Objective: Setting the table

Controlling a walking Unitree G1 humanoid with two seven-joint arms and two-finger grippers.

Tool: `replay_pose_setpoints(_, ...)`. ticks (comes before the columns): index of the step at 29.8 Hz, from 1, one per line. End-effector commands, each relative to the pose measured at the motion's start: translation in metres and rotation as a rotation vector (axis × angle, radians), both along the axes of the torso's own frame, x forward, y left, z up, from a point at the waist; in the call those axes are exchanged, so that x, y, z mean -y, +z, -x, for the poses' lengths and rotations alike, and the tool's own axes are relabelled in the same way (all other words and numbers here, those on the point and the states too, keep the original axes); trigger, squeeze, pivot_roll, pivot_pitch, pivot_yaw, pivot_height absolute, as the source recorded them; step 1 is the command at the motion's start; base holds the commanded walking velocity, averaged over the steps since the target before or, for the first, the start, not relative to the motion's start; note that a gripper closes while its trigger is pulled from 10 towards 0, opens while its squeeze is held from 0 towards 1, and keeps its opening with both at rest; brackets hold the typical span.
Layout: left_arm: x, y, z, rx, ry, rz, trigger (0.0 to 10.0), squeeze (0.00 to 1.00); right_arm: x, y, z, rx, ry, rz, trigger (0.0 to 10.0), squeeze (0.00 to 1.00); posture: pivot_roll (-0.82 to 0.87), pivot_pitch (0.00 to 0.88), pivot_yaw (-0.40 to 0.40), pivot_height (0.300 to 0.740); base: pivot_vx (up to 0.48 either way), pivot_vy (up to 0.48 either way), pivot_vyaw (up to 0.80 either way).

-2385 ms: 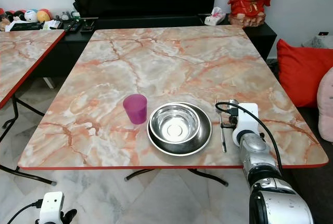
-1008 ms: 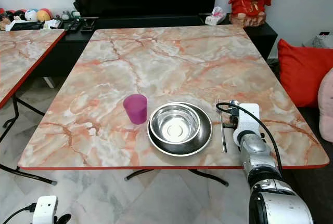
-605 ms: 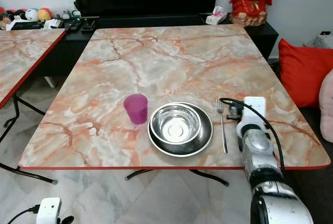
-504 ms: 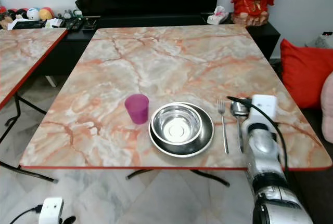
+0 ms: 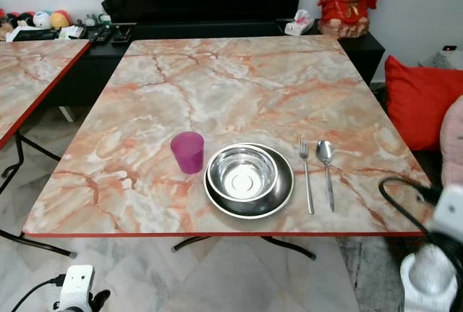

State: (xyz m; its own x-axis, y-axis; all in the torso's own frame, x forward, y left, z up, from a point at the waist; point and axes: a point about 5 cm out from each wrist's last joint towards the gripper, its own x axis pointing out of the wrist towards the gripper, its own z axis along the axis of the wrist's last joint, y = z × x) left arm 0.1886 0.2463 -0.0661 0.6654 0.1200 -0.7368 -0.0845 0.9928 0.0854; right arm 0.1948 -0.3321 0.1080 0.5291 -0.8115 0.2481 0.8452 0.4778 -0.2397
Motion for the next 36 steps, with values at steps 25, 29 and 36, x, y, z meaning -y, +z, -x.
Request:
replay_pose_setpoints(25, 0.015, 0.000, -0.009, 0.013, -0.009, 0.021, 10.0, 0.00, -0.090, -0.187, 0.034, -0.799, 0.450, -0.775, 10.0, 0.00, -0.02, 0.000, 0.028, 0.740, 0.000, 0.000, 0.00)
replay_pose_setpoints(29, 0.017, 0.000, -0.011, 0.012, -0.008, 0.022, 10.0, 0.00, -0.097, -0.195, 0.045, -0.849, 0.449, -0.808, 10.0, 0.00, -0.02, 0.000, 0.021, 0.740, 0.000, 0.000, 0.00)
replay_pose_setpoints(36, 0.017, -0.001, -0.009, -0.003, -0.012, 0.023, 10.0, 0.00, -0.110, -0.200, 0.050, -0.841, 0.521, -0.863, 10.0, 0.00, -0.02, 0.000, 0.015, 0.740, 0.000, 0.000, 0.00)
